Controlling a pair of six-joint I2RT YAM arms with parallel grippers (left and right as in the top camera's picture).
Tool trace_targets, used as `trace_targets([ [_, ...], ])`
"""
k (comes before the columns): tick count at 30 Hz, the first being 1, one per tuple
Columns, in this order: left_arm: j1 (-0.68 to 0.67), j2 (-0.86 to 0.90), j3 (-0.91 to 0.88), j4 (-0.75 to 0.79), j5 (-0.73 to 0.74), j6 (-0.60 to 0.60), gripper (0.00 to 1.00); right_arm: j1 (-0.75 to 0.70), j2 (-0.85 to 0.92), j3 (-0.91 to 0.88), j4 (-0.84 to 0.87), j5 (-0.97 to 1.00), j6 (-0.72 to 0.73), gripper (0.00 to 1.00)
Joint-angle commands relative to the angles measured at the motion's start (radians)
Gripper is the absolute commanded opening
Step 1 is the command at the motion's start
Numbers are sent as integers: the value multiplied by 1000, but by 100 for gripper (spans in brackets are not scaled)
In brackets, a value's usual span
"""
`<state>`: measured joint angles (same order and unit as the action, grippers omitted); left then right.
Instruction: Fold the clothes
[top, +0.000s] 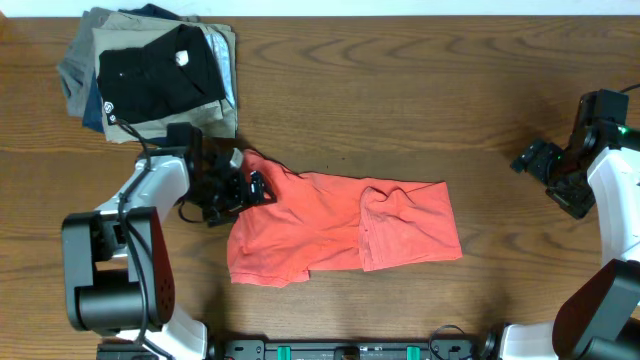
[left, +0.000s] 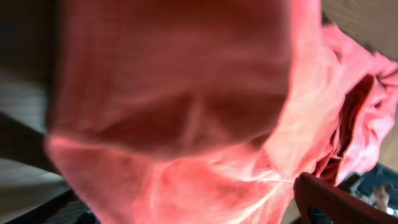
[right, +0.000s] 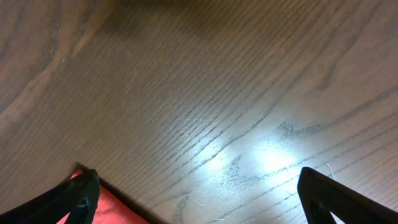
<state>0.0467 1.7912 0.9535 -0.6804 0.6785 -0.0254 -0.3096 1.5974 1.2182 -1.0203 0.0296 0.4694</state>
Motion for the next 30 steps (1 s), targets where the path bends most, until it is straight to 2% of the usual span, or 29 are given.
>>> trace_targets([
  [1,-50,101,-69,13,-76,29,90,-3,-6,12,-1,0,-6,99],
  [4,-80,101,-69,28,-76,28,83,-3,-6,12,-1,0,-6,99],
  [7,-102,101,-69,46,-77,6,69,-3,-6,12,-1,0,-7,99],
  [9,-109,101,-69,58,-80,-8,54,-4,-6,12,-1,0,-6,99],
  [13,-109,101,-69,63,-92,-21,11,-3,-6,12,-1,0,-6,99],
  [14,-109,101,-69,65,-92,-21,6,-3,-6,12,-1,0,-6,99],
  [17,-109,100,-67,65,-132,-27,6,-3,-6,12,-1,0,-6,99],
  [21,-108,95,-46,28,-299,-132,6,-3,-6,12,-1,0,-7,99],
  [25,-87,92,34,-89,-461,-184,6,-3,-6,12,-1,0,-6,99],
  [30,-35,91,202,-281,-569,-183,6,-3,-6,12,-1,0,-6,99],
])
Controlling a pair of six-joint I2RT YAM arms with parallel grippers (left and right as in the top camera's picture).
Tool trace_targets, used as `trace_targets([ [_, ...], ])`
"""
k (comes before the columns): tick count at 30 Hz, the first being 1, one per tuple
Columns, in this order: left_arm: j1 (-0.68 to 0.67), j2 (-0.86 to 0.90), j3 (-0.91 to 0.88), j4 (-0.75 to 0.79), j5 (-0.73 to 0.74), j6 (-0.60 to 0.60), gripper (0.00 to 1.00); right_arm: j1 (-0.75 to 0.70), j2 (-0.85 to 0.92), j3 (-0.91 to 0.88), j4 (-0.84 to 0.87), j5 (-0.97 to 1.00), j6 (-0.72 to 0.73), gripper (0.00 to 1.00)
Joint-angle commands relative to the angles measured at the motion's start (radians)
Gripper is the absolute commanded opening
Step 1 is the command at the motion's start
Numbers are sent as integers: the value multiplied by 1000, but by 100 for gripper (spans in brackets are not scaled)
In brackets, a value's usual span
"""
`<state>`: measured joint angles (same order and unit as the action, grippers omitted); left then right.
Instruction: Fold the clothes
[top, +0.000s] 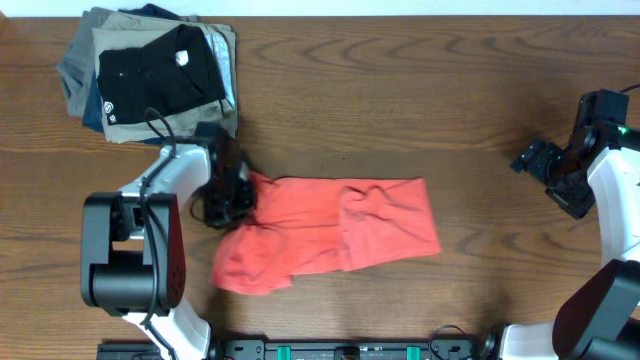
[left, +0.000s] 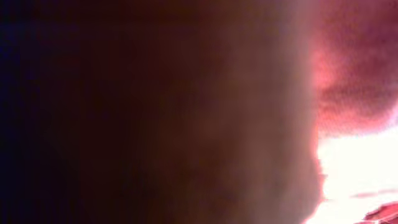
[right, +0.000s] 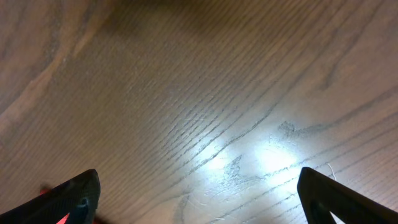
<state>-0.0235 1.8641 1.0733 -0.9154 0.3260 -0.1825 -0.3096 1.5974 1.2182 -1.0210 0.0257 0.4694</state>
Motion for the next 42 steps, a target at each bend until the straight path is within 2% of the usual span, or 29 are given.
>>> trace_targets([
  [1,44,18,116,-79,-232,-26,6,-3,-6,12,0,3,-6,99],
  [7,62,16,340,-282,-241,-26,6,-3,-6,12,0,3,-6,99],
  [14,-38,-36,463,-409,-228,-25,6,-3,-6,12,0,3,-6,99],
  [20,-202,-85,463,-400,-126,-43,6,-3,-6,12,0,3,-6,99],
  [29,-473,-79,439,-279,-109,-137,6,-3,-6,12,0,3,-6,99],
  [37,-616,-47,409,-160,-109,-232,6,-3,-6,12,0,3,-6,99],
  [42,-668,-5,409,-136,-109,-251,6,-3,-6,12,0,3,-6,99],
])
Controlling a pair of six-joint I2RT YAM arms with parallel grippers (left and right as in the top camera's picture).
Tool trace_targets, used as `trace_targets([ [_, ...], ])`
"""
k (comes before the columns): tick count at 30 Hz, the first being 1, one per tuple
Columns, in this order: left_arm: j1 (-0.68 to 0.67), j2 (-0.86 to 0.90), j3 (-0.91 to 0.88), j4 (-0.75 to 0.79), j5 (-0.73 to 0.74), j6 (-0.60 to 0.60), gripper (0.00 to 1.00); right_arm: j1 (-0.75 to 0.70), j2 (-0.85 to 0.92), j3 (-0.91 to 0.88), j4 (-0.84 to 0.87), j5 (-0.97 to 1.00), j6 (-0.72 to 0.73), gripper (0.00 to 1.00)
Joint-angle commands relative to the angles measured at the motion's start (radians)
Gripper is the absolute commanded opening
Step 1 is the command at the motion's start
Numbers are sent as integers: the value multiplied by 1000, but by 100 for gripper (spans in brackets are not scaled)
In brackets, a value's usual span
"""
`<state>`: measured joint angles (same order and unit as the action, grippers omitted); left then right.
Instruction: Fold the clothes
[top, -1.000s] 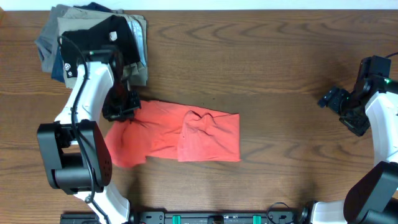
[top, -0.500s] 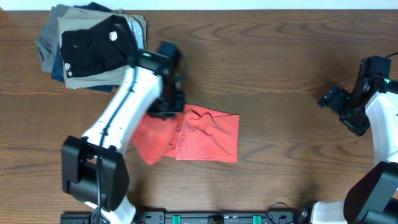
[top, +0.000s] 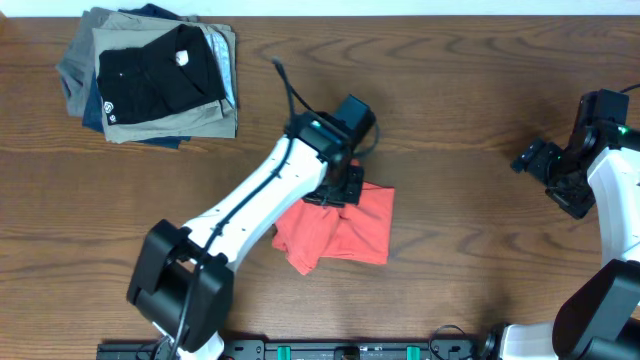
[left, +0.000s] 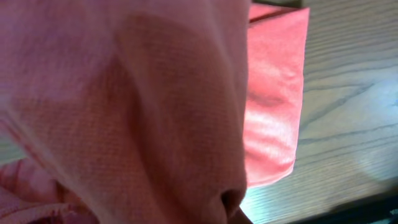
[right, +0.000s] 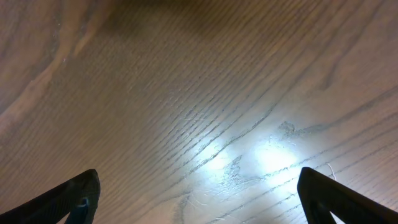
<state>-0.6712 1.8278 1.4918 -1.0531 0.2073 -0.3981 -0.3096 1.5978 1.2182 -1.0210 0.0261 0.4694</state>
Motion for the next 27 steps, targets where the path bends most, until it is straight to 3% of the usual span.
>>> trace_targets([
  [1,-26,42,-9,2,10,-39,6,-3,-6,12,0,3,-6,99],
  [12,-50,118,-10,35,11,-87,6,-3,-6,12,0,3,-7,99],
  [13,-50,118,-10,38,11,-87,10,-3,-6,12,0,3,-6,99],
  [14,-50,118,-10,39,13,-87,26,-3,-6,12,0,3,-6,99],
  [16,-50,118,-10,38,18,-86,27,-3,-6,12,0,3,-6,99],
  [27,-80,118,-9,35,282,-82,29,-3,-6,12,0,3,-7,99],
])
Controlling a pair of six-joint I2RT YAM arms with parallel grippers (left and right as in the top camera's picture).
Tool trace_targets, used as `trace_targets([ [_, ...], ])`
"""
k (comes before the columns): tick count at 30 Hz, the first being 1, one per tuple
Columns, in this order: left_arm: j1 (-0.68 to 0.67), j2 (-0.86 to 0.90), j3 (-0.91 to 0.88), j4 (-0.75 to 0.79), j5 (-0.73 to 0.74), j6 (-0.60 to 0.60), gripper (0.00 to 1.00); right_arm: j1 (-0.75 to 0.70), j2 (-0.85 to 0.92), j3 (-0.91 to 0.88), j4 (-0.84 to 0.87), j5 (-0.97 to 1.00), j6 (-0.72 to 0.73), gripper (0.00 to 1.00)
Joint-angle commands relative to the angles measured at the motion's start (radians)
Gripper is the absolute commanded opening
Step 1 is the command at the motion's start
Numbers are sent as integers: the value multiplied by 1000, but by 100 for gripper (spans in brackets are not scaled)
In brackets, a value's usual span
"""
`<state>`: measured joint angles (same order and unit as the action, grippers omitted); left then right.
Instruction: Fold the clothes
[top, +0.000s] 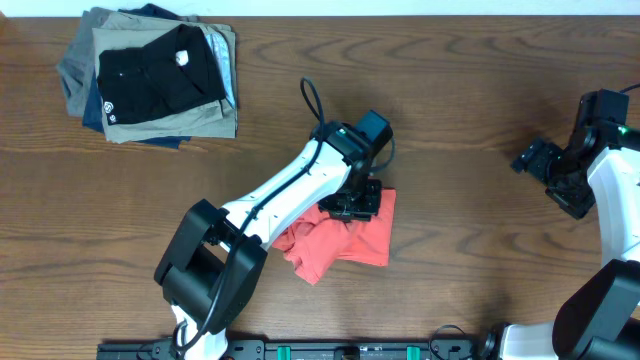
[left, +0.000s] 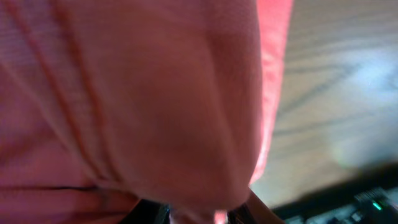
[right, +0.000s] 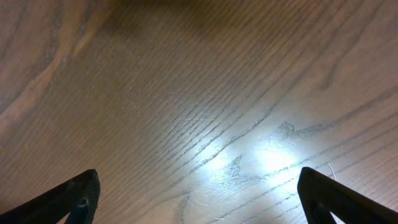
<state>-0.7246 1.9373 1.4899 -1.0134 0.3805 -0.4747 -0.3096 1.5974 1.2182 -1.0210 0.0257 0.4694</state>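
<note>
A coral-red garment (top: 345, 240) lies doubled over in a rumpled bundle at the middle of the table. My left gripper (top: 358, 203) sits low over its far right part. In the left wrist view the red cloth (left: 155, 93) fills nearly the whole picture and hangs down between the dark fingers (left: 146, 214); the left gripper (left: 199, 214) is shut on it. My right gripper (top: 530, 160) rests at the table's right side, far from the garment. It (right: 199, 199) is open over bare wood, its fingers (right: 81, 196) wide apart.
A stack of folded clothes (top: 155, 75), black on top over khaki and grey, sits at the far left corner. The wooden table (top: 470, 90) stretches between garment and right arm. My left arm reaches diagonally from the front left across to the garment.
My left gripper has shifted a little to the right and toward the front, lower onto the bundle. The garment's left part looks more bunched. The right arm has not moved.
The garment first lay spread wide across the middle, my left gripper holding its left end. Then the whole cloth sat slightly further left. Later that end was over on the right side, the garment doubled to about half its width, where it stays now.
</note>
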Motion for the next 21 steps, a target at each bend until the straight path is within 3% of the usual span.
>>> trace_targets([
  [1,-37,8,-7,-5,114,-5,29,-3,-6,12,0,3,-6,99],
  [15,-168,-12,44,9,189,-1,28,-3,-6,12,0,3,-6,99],
  [21,-159,-98,51,-17,179,47,29,-3,-6,12,0,3,-6,99],
])
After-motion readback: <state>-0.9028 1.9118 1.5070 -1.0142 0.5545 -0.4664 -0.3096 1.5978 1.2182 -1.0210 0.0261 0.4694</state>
